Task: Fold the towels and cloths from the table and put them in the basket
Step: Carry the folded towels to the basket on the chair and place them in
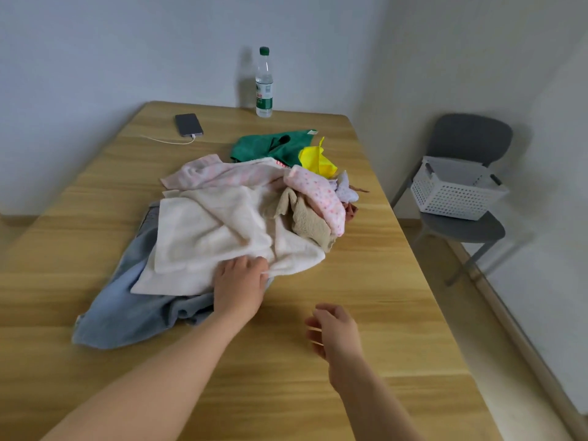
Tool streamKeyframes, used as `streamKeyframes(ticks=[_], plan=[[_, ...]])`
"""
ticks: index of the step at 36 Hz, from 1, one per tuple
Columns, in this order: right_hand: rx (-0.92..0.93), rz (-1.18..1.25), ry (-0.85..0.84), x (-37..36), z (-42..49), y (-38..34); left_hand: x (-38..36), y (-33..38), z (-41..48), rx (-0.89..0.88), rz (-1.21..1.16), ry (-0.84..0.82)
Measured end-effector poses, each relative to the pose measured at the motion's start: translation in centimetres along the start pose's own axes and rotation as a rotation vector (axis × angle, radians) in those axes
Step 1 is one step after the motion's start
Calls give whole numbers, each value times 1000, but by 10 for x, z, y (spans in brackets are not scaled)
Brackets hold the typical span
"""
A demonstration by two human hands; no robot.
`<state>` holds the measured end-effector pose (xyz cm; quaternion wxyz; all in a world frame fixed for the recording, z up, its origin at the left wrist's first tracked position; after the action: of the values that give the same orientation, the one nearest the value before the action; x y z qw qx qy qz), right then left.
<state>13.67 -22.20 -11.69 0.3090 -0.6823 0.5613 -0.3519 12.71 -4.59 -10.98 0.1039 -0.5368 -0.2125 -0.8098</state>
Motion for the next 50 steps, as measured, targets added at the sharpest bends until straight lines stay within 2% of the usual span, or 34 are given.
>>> streamKeyframes(ticks=[4, 7, 11, 15, 22, 28, 41, 47, 50], plan=[[62, 80, -26, 10, -8, 8, 35, 12, -10, 146, -513, 278], [115, 152, -55, 17, -18, 17, 75, 28, -34, 179, -775, 442], [191, 247, -118, 21, -33, 36, 106, 47, -78, 77, -949, 489], [286, 301, -145, 23, -51, 63, 96, 41, -118, 151, -1060, 457], [614, 278, -100, 27, -92, 99, 49, 10, -180, 351, -1121, 376], [800, 48, -48, 23, -123, 126, 39, 1, -208, 275, -935, 236], [737, 7, 72, 35, -150, 137, 47, 1, -227, 170, -884, 116], [601, 284, 94, 36, -138, 133, 43, 4, -226, 117, -933, 53], [571, 386, 23, 31, -136, 129, 44, 7, -228, 62, -961, 2]])
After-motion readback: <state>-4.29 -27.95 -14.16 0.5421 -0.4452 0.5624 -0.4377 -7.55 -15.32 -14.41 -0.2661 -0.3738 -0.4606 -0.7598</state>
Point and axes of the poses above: each hand's wrist, its own z-axis towards the middle knuckle, its own x-axis out of the back of the hand, y = z × x, the point moved 5 cm from there along z, towards the middle knuckle, and after that the axes turned 10 degrees about y, right-handed, at the moved point
